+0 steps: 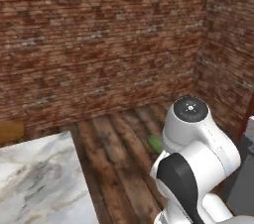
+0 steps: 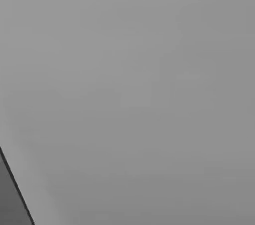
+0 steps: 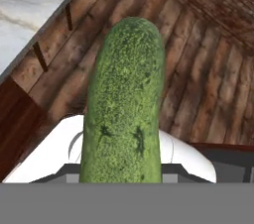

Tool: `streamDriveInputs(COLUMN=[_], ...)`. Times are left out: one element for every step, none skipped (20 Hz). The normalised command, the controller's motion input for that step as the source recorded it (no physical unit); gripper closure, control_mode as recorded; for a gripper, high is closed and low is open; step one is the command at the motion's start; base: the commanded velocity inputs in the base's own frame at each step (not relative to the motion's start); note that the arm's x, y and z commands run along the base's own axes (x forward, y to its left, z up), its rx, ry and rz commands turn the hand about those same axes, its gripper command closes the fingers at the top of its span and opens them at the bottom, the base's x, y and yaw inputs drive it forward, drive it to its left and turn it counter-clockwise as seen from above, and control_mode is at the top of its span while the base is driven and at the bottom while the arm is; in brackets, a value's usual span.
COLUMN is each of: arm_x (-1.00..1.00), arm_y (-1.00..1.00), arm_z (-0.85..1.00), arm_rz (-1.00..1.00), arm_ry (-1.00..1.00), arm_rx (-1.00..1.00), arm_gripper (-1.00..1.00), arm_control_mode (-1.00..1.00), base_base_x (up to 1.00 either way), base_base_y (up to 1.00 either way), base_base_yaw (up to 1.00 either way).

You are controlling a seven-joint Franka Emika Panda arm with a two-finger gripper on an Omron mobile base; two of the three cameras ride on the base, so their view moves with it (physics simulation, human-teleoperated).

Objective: Place the cucumber and potato inside the fridge drawer. Close the drawer after placing the vegetables.

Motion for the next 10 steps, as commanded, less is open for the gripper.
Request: streamDriveInputs(arm_x=[0.0, 0.0, 0.0, 0.0, 0.0, 0.0, 0.0, 0.0, 0.0, 0.0], arm_y=[0.0, 0.0, 0.0, 0.0, 0.0, 0.0, 0.0, 0.0, 0.0, 0.0], arm_z=[0.0, 0.0, 0.0, 0.0, 0.0, 0.0, 0.0, 0.0, 0.0, 0.0], arm_rz=[0.0, 0.0, 0.0, 0.0, 0.0, 0.0, 0.0, 0.0, 0.0, 0.0], arm_ry=[0.0, 0.0, 0.0, 0.0, 0.0, 0.0, 0.0, 0.0, 0.0, 0.0], arm_rx=[0.0, 0.0, 0.0, 0.0, 0.0, 0.0, 0.0, 0.0, 0.0, 0.0], arm_gripper=[1.0, 1.0, 1.0, 1.0, 1.0, 1.0, 1.0, 1.0, 1.0, 1.0], arm_control_mode=[1.0, 1.0, 1.0, 1.0, 1.0, 1.0, 1.0, 1.0, 1.0, 1.0], base_base_x=[0.39, 0.33, 0.31, 0.37, 0.38, 0.41, 0.43, 0.46, 0.54, 0.6], base_base_y=[0.1, 0.02, 0.0, 0.0, 0.03, 0.06, 0.01, 0.04, 0.11, 0.21], base_base_yaw=[-0.89, -0.93, -0.94, -0.95, -0.95, -0.94, -0.92, -0.91, -0.89, -0.87])
